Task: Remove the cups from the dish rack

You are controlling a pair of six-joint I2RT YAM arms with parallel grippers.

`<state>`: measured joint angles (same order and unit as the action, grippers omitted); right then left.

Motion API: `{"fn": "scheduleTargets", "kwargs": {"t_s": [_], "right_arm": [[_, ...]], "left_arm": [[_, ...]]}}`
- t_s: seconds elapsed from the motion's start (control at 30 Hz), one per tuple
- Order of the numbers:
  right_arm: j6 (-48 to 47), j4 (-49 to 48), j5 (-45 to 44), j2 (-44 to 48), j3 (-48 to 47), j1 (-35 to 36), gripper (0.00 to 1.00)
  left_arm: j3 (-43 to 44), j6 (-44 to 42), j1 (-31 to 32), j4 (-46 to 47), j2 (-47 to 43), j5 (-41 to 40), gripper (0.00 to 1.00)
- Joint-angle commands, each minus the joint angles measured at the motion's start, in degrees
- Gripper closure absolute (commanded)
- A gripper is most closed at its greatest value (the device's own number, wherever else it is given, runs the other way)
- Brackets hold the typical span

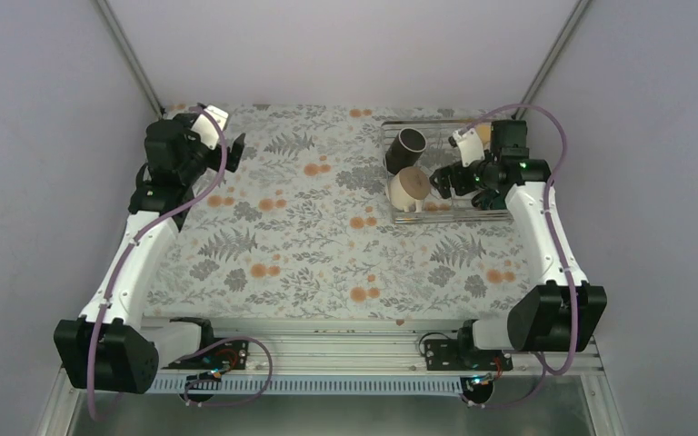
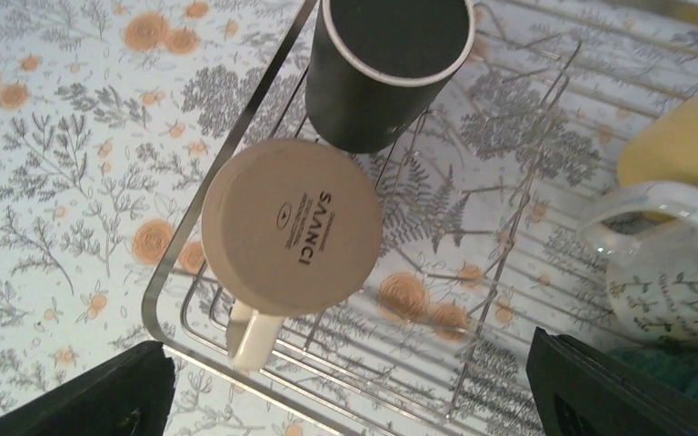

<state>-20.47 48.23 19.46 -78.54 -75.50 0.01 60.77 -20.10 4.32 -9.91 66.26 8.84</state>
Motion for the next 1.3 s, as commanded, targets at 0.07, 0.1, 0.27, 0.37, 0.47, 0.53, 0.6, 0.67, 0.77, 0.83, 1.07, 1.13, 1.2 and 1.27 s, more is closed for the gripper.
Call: {"fn": "scheduleTargets", "kwargs": {"t_s": [0.07, 0.1, 0.27, 0.37, 0.47, 0.53, 0.6, 0.67, 0.77, 0.83, 1.07, 1.13, 1.2, 1.27], "right_arm": [[-1.5, 4.6, 1.3, 1.4, 2.0, 2.1, 0.00], [-1.5, 5.0, 1.5, 1.4, 2.3, 2.7, 0.00], [-0.1, 3.4, 2.8, 1.8, 5.2, 4.0, 0.00], [0.3, 4.3, 4.4, 0.6, 5.4, 4.3, 0.00], [0.8, 4.3, 5.1, 0.0, 6.2, 4.5, 0.01], [1.0, 4.2, 5.3, -1.1, 6.6, 4.6, 0.02], [1.2, 3.7, 5.5, -2.6, 7.1, 4.7, 0.05], [1.3, 3.2, 5.6, -4.5, 7.7, 4.9, 0.06], [2.1, 1.8, 5.6, -7.1, 8.4, 5.3, 0.08], [2.9, 0.3, 5.9, -8.1, 8.9, 5.6, 0.08], [4.1, -0.5, 8.6, -14.0, 6.4, 6.3, 0.19], [4.4, -0.9, 9.2, -15.2, 5.5, 6.7, 0.20], [4.4, -0.8, 9.4, -16.2, 4.5, 7.1, 0.21], [4.6, -0.8, 9.2, -19.0, 3.6, 7.5, 0.28]], "left_arm": [[0.3, 0.7, 0.3, 1.4, -1.3, -0.9, 0.00], [0.5, 0.7, 0.3, 1.2, -1.1, -0.5, 0.00], [1.0, -1.5, 0.3, 1.2, -0.7, -0.2, 0.00], [0.7, -2.8, 0.4, 2.0, -0.9, 1.1, 0.00], [2.8, -3.1, 0.4, 0.0, 0.5, 1.9, 0.00], [3.6, -3.7, 0.3, -0.9, 1.6, 1.6, 0.00], [3.8, -4.4, 0.3, -1.1, 2.3, 1.4, 0.00], [4.0, -4.7, 0.3, -0.9, 2.8, 1.2, 0.00], [4.5, -4.6, 0.4, -0.6, 3.7, 1.1, 0.00], [4.6, -4.6, 0.4, -0.3, 4.3, 1.1, 0.00], [4.5, -5.2, 0.6, 0.5, 6.2, 1.0, 0.00], [3.9, -5.3, 0.7, 1.2, 6.1, 1.0, 0.00], [3.4, -5.4, 0.7, 1.5, 6.1, 1.3, 0.00], [3.2, -5.5, 0.7, 1.5, 6.4, 1.6, 0.00]]}}
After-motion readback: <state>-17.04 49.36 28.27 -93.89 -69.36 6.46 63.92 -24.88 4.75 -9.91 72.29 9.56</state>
